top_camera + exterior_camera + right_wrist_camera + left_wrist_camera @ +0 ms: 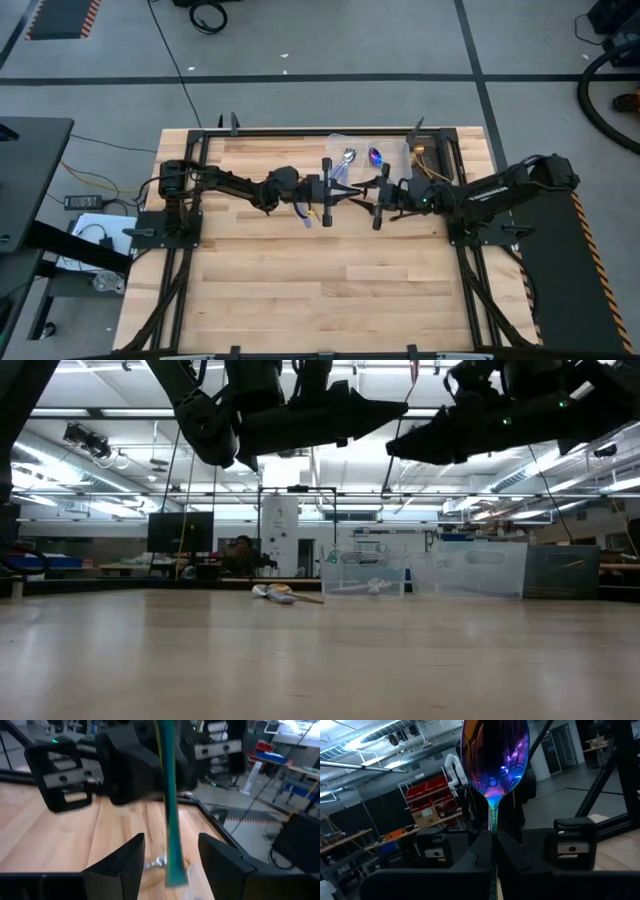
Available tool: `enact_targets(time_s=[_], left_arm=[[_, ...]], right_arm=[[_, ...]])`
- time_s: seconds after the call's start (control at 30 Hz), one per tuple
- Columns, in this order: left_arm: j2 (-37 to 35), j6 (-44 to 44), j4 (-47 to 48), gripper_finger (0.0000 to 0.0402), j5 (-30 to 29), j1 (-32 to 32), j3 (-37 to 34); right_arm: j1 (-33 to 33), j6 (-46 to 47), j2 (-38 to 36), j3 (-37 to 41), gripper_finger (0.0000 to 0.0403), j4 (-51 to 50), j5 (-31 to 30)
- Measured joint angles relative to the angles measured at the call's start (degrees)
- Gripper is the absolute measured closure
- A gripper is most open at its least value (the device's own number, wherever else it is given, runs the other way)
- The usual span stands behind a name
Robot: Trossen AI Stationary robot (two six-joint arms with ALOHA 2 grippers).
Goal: Sort silverware by color (type)
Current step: Put the purple spoon into the right transparent bin
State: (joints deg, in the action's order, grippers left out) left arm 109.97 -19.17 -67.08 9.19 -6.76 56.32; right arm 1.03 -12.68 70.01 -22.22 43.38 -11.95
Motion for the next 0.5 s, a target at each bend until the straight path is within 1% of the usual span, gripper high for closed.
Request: enact_targets(time_s=[0.1,0.2,0.33,0.5], left_arm=[[-0.02,-0.08,0.14,0.0387,-0.02,-0.17,0.07],[-0.03,-0.1,0.27,0.0382,-0.11,-0.2,0.09],[-0.04,-1.0,1.11,0.0381,-0.22,-0.2,0.06],[-0.04,-0.97,1.46,0.0382,-0.29,-0.6,0.06]], right_arm=[[0.27,-0.86,1.34,-2.09,0.022,0.38,1.12],[0.29,-1.42,2.14,-3.13,0.0244,0.35,0.74],[0.34,-2.63,2.09,-3.08,0.0293,-1.09,-3.04],[0.34,-2.81,2.09,-3.08,0.0363,-1.72,-3.65]])
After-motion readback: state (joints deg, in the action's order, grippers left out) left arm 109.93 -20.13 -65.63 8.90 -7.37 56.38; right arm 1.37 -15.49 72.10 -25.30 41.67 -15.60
